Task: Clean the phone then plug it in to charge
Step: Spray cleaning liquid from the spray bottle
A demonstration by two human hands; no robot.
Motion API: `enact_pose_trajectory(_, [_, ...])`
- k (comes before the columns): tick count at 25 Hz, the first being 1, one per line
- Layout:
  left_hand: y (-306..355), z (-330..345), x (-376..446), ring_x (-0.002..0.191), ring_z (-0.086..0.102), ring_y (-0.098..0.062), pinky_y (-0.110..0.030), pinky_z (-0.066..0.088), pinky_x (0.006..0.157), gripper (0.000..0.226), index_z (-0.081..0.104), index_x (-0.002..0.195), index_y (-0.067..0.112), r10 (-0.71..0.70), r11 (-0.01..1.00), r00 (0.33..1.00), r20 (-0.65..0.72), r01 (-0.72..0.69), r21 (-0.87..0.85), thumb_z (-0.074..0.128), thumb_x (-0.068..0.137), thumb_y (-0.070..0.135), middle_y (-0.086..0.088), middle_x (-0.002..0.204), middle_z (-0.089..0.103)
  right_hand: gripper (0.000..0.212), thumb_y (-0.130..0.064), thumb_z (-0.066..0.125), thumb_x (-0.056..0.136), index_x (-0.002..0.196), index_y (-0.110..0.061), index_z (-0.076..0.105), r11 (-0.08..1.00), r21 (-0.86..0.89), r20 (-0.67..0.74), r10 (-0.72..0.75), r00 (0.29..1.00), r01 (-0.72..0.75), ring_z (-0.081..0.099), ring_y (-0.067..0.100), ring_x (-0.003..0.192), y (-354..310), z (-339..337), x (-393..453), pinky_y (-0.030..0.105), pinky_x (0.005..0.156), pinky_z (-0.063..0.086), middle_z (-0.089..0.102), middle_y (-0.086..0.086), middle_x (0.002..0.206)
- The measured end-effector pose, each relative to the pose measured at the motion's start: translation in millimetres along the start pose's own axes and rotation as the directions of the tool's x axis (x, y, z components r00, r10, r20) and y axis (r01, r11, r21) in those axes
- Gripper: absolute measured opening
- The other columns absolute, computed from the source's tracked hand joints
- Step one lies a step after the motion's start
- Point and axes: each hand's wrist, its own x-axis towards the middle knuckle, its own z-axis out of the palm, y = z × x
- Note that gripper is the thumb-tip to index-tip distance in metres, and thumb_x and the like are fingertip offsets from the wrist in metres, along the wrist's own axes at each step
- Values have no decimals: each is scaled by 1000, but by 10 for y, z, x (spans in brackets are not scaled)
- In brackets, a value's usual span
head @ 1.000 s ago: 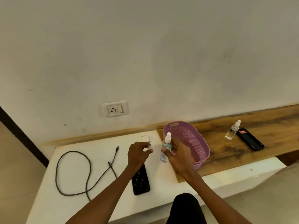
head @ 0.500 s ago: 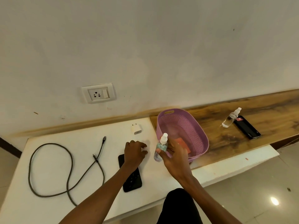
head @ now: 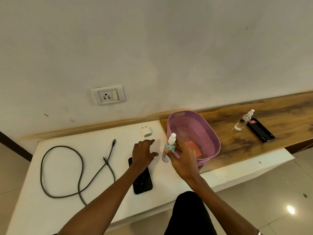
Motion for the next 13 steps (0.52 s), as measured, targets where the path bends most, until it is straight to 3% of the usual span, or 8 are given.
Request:
enact_pose_trajectory(5, [-63, -329, -101, 129, 51, -21, -32, 34, 109, 63, 54, 141, 24, 15, 999, 999, -40, -17, -45, 72, 85, 47, 1, 142, 57, 71, -20, 75, 81, 136, -33, 31, 980, 197, 34, -26, 999, 19, 62, 7, 109, -185, -32, -19, 24, 89, 55, 56, -19, 127])
enact_pose_trajectory(9, [-251, -487, -278, 134, 47, -21, -35, 32, 114, 52, 52, 141, 21, 15, 995, 1000, 8, -14, -97, 61, 94, 41, 0, 145, 52, 80, -17, 67, 88, 143, -41, 14, 971, 222, 65, -110, 992, 93, 53, -11, 113, -370, 0, -61, 7, 87, 47, 35, -22, 144])
enact_pose_trajectory(13, [-482, -570, -481, 137, 45, -24, -38, 36, 115, 50, 40, 144, 18, -59, 979, 994, 92, 76, -189, 58, 97, 21, -2, 152, 41, 62, -19, 50, 97, 143, -45, 18, 966, 203, 127, -190, 974, 162, 41, 0, 130, -523, 131, -141, 30, 104, 43, 26, -25, 149])
